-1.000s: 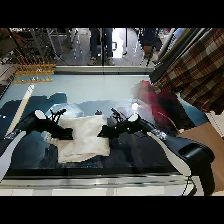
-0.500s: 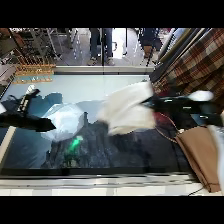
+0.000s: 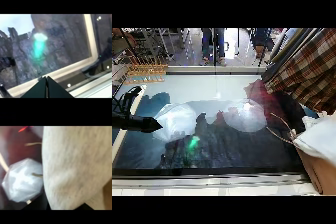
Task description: Fold the clothes and pants, and hang the long-sleeved shirts on hangers.
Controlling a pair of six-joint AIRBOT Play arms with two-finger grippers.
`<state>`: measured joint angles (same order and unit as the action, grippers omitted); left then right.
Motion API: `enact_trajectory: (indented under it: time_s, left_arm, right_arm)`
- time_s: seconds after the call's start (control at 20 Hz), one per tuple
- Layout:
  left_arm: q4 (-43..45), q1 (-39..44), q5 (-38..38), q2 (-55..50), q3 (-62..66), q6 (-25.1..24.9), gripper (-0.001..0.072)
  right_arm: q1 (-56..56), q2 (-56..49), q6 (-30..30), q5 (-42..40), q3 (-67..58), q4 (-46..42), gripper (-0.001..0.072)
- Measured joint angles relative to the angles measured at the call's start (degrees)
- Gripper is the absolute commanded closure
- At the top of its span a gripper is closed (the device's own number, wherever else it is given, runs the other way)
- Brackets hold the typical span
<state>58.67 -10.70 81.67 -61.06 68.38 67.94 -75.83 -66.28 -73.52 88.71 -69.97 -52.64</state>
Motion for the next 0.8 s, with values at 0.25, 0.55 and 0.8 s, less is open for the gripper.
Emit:
enact_trajectory:
  time_s: [0.25, 0.55, 0.8]
  left_arm:
    - [0.0, -0.07, -0.22, -0.22, -0.11, 0.0, 0.0681]
    - [0.63, -0.07, -0.31, -0.22, -0.11, 0.0, 0.0681]
    - [21.4, -0.09, -4.09, 0.28, -0.11, 11.54, 0.068]
  right_arm:
    - [-11.63, -0.24, -0.13, -8.28, 12.2, -18.05, 0.0068]
    - [-11.39, -0.74, -0.94, -15.69, 8.11, -17.2, 0.0096]
    - [2.82, -0.81, -0.2, -16.92, 2.16, 4.7, 0.0147]
